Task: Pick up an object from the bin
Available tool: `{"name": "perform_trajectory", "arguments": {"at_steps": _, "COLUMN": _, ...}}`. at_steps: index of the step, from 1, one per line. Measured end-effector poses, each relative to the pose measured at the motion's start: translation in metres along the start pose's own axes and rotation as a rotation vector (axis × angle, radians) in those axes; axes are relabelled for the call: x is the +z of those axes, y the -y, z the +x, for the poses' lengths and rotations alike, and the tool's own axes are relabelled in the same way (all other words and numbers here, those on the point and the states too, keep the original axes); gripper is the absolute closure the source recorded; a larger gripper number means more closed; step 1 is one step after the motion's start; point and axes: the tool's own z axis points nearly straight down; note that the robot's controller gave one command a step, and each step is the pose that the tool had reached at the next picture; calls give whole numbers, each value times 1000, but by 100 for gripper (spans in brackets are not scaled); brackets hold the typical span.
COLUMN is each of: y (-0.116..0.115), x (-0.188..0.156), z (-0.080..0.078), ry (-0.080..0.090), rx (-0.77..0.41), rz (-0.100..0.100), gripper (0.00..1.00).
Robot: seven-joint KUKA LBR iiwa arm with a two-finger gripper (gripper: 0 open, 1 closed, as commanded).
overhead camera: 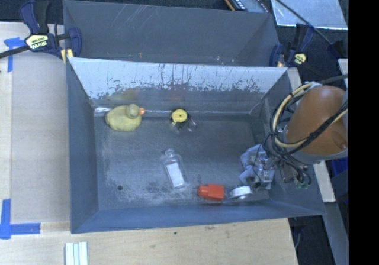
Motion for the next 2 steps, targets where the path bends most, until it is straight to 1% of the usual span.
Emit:
{"name": "perform_trajectory", "arguments": {"at_steps": 1, "y": 0, "x": 0, "z": 0, "ry": 0, "rx": 0, "rz": 0, "gripper": 100}}
{"name": "perform_trajectory", "arguments": {"at_steps": 2, "y": 2, "x": -101, "z": -1, "ry": -3, "rx": -5, "rz": -1, "gripper": 100}}
